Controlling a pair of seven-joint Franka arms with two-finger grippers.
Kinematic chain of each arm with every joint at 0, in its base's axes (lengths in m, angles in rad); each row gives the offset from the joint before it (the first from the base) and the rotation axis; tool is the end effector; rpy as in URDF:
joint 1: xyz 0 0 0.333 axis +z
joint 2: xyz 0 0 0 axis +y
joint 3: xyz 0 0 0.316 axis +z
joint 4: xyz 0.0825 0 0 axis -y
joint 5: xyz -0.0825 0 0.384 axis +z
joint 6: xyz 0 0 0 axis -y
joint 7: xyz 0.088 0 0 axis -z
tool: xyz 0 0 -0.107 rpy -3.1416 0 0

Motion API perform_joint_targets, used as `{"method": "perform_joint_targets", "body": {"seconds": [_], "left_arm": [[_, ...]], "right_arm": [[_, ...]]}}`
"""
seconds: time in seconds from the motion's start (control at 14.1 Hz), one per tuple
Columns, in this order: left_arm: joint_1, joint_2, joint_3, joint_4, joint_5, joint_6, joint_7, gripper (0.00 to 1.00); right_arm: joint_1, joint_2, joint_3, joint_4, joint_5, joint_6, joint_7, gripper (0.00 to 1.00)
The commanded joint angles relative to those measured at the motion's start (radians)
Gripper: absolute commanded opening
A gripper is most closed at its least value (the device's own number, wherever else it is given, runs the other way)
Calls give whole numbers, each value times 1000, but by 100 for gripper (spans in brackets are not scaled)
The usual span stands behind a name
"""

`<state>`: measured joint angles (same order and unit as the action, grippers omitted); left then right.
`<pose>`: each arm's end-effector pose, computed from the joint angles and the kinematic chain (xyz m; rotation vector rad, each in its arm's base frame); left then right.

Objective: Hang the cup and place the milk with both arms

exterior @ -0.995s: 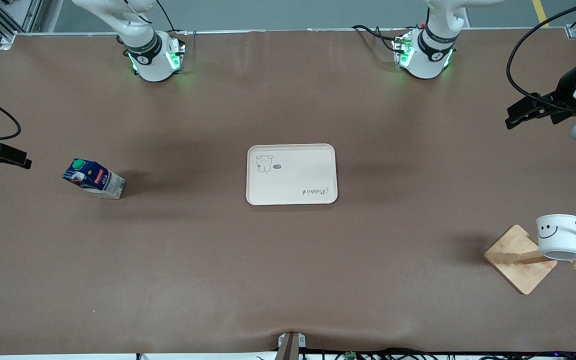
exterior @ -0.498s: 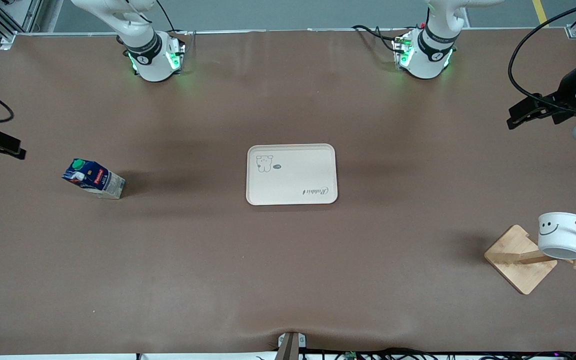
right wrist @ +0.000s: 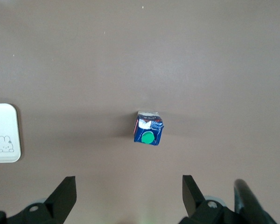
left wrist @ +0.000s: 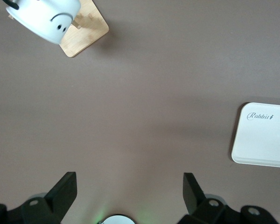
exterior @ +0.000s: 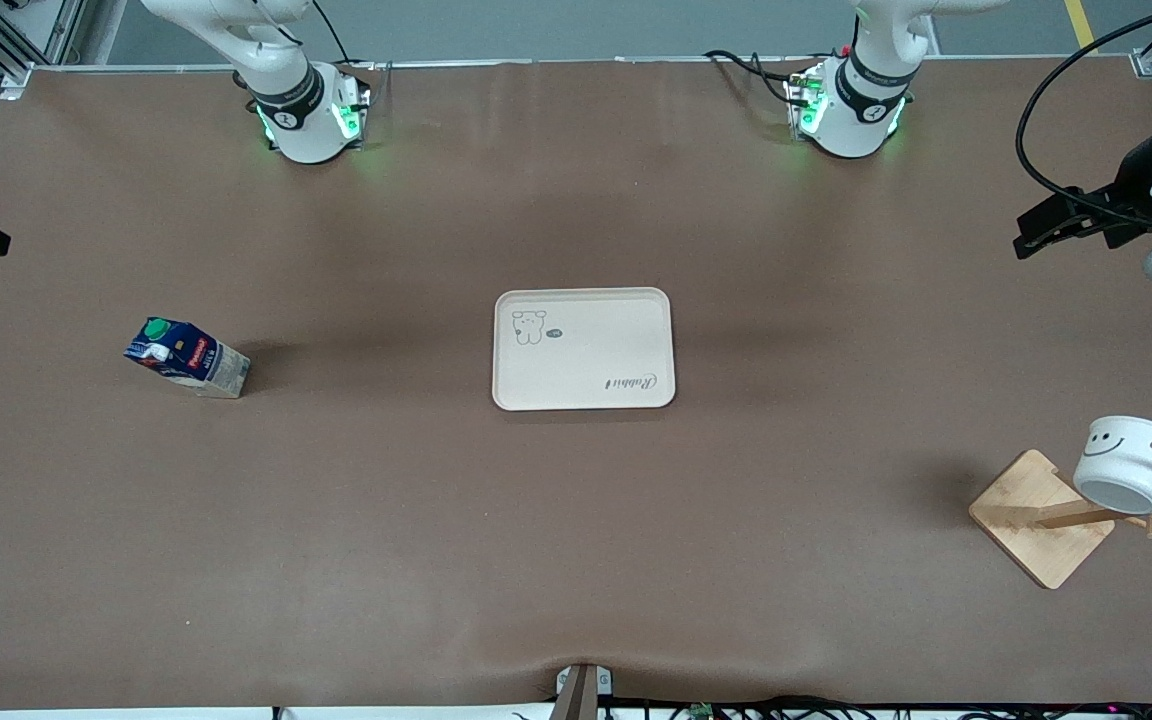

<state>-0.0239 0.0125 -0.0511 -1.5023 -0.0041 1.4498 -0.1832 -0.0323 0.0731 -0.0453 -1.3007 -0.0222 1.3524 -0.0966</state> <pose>0.5445 -0.0412 0.6393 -3.1317 -0.1690 0.1020 0.5497 -0.0442 0.6894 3.1182 0.0226 -0.0365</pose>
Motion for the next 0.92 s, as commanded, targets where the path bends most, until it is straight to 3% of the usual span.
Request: {"method": "perform_joint_targets", "body": {"seconds": [0.0,0.28,0.5,0.85], "left_arm": [[-2,-26,-4,-27,13,8,15,100],[-2,-55,-13,-68,15,32,15,100],[-7,-146,-15,-206,15,136,15,100],[-2,-111,-9,-164,13,132,27,100]], "right_arm": [[5,-55,5,-95,-5,8,17,100],[-3,-128,2,-216,-7,114,17,100],[-6,-136,2,-238,-7,126,17,100],[-15,-131,-2,-235,-4,126,17,100]]}}
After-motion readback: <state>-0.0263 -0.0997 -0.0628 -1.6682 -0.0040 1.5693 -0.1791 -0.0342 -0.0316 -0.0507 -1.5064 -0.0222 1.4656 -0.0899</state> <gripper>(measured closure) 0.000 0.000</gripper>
